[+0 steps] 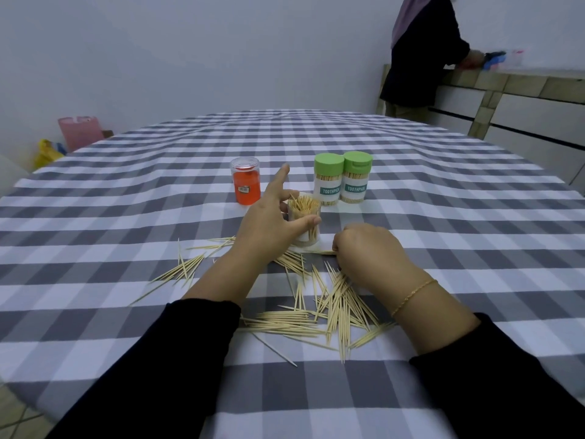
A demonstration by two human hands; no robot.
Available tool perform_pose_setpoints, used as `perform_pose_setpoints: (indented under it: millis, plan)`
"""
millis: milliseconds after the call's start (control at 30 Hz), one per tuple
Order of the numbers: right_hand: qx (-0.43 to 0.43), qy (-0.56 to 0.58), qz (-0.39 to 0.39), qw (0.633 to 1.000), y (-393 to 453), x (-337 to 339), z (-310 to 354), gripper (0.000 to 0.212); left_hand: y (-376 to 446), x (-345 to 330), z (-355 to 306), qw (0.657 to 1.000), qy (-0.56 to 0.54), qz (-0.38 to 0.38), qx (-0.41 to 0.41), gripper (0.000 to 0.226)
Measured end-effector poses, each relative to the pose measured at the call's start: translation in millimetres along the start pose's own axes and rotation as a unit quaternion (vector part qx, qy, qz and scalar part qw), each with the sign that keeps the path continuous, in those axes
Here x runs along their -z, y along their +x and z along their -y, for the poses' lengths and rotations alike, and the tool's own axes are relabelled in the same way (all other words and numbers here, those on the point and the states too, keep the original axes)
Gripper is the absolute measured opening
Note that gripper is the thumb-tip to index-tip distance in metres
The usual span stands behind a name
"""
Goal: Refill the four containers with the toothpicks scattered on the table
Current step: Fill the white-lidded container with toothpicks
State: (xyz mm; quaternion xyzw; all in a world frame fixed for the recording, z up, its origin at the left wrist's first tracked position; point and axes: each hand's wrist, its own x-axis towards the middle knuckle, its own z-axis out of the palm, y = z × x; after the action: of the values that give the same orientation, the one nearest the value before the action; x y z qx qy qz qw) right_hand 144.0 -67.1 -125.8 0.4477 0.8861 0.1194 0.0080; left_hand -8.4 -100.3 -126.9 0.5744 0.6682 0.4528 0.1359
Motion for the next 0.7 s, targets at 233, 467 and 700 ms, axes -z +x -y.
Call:
perform_pose_setpoints:
  millis: [233, 467, 700]
  plan:
    - [0.022, -0.004, -0.017, 1.000, -7, 5, 9, 0.023, 1, 0, 2, 1.000, 0.002, -0.005, 0.001, 0.101]
    - [-0.019, 0.046, -0.032, 0.998, -12, 6, 16, 0.023, 1, 0, 2, 1.000, 0.004, -0.001, 0.001, 0.102]
    - [-0.019, 0.062, -0.023, 0.998, -10, 3, 19, 0.023, 2, -1, 3, 1.000, -0.003, -0.003, 0.008, 0.104]
